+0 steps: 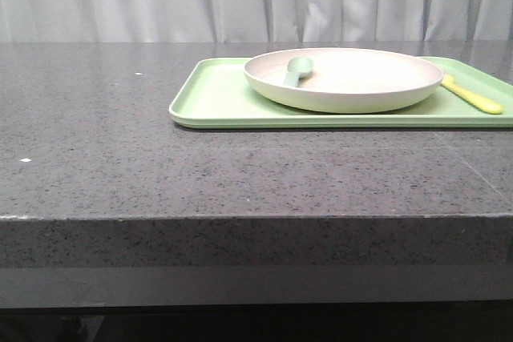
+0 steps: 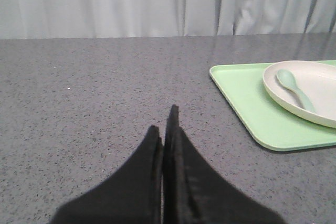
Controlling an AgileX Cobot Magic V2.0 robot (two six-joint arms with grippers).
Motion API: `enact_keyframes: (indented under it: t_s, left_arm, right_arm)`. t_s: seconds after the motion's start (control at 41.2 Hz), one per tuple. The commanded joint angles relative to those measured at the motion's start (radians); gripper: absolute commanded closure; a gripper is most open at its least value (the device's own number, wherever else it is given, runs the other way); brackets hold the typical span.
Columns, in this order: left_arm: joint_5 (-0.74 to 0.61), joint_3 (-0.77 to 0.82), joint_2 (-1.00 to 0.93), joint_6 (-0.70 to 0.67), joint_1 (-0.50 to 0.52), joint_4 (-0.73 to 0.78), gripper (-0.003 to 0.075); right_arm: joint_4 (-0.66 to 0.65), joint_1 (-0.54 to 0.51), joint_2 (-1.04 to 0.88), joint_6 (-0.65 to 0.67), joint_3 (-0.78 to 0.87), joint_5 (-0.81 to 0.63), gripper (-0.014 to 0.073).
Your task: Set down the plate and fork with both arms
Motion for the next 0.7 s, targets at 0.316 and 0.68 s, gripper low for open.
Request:
enact_keyframes:
  t_s: [0.316, 0.68]
  left_arm:
    - [-0.193, 0.204, -0.241, 0.069, 0.141, -0.088, 0.0738]
    - [-0.230, 0.403, -0.367, 0.064, 0.264, -0.097, 0.0738]
  right_arm:
    - [-0.004, -0.003, 0.008, -0.008, -0.025, -0.072, 0.0658]
    - [-0.004, -0.003, 0.008, -0.008, -0.025, -0.064, 0.0658]
